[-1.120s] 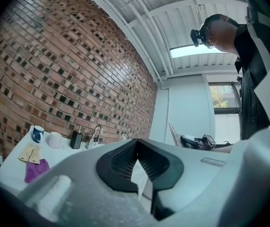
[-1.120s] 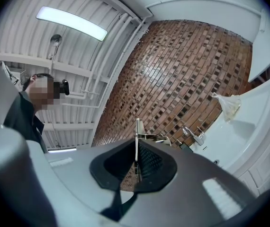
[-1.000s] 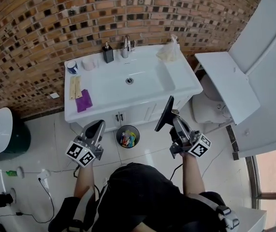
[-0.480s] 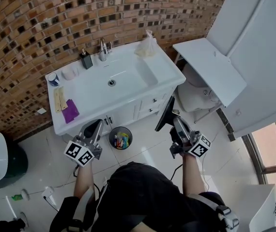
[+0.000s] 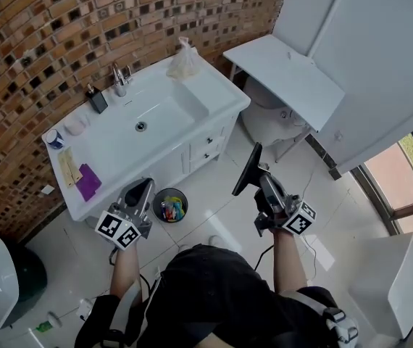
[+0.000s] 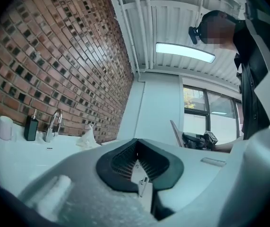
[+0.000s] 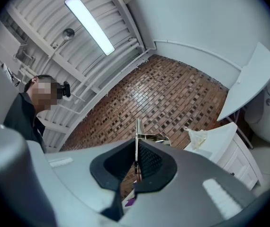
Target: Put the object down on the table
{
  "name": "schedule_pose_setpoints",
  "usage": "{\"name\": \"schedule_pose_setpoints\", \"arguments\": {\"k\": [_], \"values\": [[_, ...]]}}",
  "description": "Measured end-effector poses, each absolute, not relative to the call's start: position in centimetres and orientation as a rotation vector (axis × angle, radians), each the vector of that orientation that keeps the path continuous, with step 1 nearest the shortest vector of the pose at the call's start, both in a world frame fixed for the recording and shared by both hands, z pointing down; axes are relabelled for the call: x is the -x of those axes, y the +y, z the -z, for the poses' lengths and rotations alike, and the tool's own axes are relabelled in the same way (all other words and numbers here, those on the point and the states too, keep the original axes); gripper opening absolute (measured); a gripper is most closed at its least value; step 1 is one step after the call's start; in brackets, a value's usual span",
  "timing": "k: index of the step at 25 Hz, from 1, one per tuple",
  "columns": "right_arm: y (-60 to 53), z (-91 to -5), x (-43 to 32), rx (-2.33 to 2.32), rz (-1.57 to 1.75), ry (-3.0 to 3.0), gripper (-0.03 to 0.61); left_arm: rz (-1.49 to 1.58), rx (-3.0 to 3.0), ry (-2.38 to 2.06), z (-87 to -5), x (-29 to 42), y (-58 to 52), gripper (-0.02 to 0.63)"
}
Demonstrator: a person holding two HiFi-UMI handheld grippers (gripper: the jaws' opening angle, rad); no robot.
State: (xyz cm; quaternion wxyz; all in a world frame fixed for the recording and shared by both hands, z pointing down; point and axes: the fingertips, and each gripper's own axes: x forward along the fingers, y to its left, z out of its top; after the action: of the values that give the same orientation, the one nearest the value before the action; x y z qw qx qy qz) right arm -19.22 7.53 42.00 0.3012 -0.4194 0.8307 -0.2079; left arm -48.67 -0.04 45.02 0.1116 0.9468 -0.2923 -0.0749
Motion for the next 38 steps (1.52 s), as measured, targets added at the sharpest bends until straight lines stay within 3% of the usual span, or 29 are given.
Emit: {"name": "schedule_pose_setpoints", "arguments": {"k": [20, 38], "values": [[11.5, -43.1, 13.8, 1.233, 0.533, 2.078, 0.008, 0.148, -2.824, -0.625, -46.0, 41.0, 1.3, 0.0], [17.3, -42.5, 0.1, 1.379, 0.396, 1.973, 0.008, 0.129, -2.892, -0.38, -44.9, 25.1, 2.6, 0.0]]}}
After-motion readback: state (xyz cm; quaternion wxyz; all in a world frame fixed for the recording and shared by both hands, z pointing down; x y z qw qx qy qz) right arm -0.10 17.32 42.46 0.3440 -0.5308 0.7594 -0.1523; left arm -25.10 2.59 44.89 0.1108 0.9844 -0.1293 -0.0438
